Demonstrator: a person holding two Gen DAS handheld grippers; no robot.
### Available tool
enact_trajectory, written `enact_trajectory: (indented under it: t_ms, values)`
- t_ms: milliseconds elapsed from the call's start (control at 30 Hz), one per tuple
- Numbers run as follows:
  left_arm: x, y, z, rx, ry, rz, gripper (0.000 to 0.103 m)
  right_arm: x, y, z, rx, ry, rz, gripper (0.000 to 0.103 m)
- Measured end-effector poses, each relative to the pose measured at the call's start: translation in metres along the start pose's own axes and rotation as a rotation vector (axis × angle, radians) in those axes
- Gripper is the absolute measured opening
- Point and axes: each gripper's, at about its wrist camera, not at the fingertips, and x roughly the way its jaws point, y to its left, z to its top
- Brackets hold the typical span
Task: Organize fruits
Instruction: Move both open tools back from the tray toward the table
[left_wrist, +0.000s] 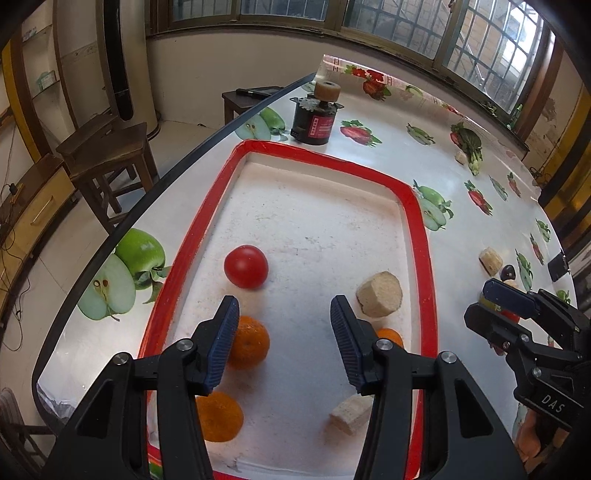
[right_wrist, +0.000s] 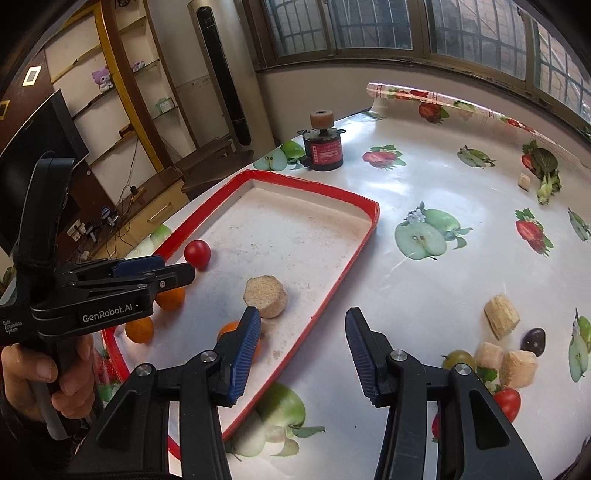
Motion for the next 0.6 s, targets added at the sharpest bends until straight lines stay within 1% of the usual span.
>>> enact_trajectory:
  t_ms: [367, 600]
  values:
    - [-0.014, -0.03, -0.013, 0.038, 0.002, -0.038, 0.05, -0.032, -0.028, -0.021, 0.045, -0.025, -0.04, 0.049]
    - [-0.012, -0.057, -0.024, 0.074, 0.016, -0.061, 0.05, -0.052, -0.052, -0.039, 0.087, -0.04, -0.076, 0.05]
